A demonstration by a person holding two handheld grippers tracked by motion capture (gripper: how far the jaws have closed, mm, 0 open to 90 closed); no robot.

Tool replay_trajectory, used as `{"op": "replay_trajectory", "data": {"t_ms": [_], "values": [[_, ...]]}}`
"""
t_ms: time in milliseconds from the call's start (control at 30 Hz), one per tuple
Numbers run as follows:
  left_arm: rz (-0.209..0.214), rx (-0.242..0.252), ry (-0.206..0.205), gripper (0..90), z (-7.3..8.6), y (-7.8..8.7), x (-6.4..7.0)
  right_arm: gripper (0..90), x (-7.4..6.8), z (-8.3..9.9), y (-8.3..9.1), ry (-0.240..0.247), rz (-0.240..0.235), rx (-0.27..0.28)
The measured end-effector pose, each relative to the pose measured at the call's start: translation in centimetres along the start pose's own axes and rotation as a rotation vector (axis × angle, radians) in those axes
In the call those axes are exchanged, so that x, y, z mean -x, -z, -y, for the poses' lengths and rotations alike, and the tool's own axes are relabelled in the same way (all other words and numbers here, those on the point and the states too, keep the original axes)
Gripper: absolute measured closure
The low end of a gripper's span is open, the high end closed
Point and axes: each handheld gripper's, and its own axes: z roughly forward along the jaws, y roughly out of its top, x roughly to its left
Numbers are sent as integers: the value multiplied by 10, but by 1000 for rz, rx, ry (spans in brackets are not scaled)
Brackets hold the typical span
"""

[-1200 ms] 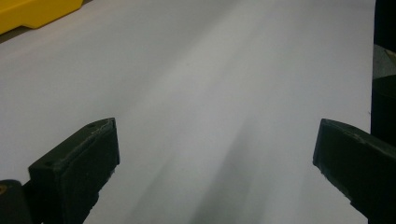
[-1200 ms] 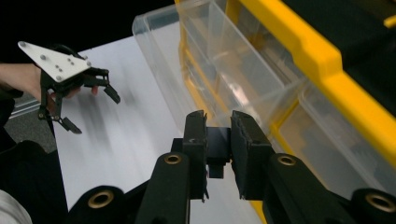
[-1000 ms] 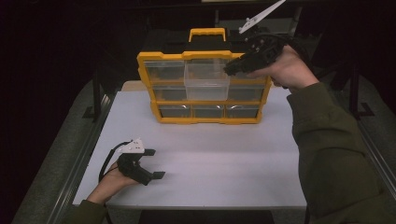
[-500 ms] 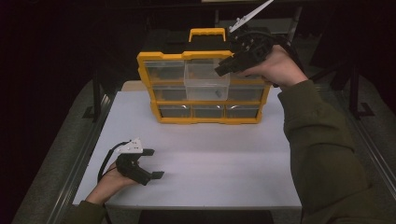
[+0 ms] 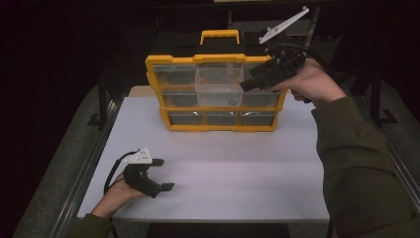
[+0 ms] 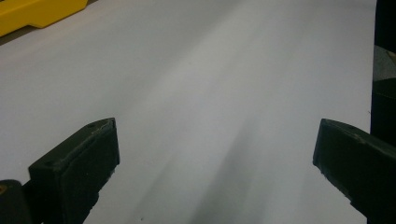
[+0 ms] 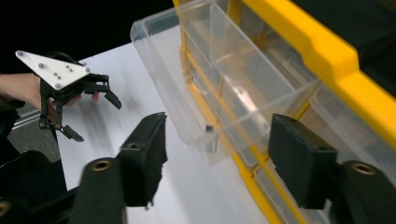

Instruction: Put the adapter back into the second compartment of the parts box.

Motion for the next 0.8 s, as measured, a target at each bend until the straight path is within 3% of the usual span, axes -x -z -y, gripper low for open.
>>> {"op": "replay_trajectory", "data": {"t_ms": [167, 567, 633, 800], "values": [[1, 1, 3, 0, 0, 0, 0, 208, -4, 18, -3, -5, 19, 15], [1, -2, 4, 0, 2, -1, 0, 127, -10, 57, -24, -30, 47, 57], [3, -3, 3, 0, 2, -2, 0, 114, -10, 67, -31, -49, 66, 53], [3, -4, 3, 0, 2, -2, 0, 79, -12, 81, -39, -47, 69, 52]]}}
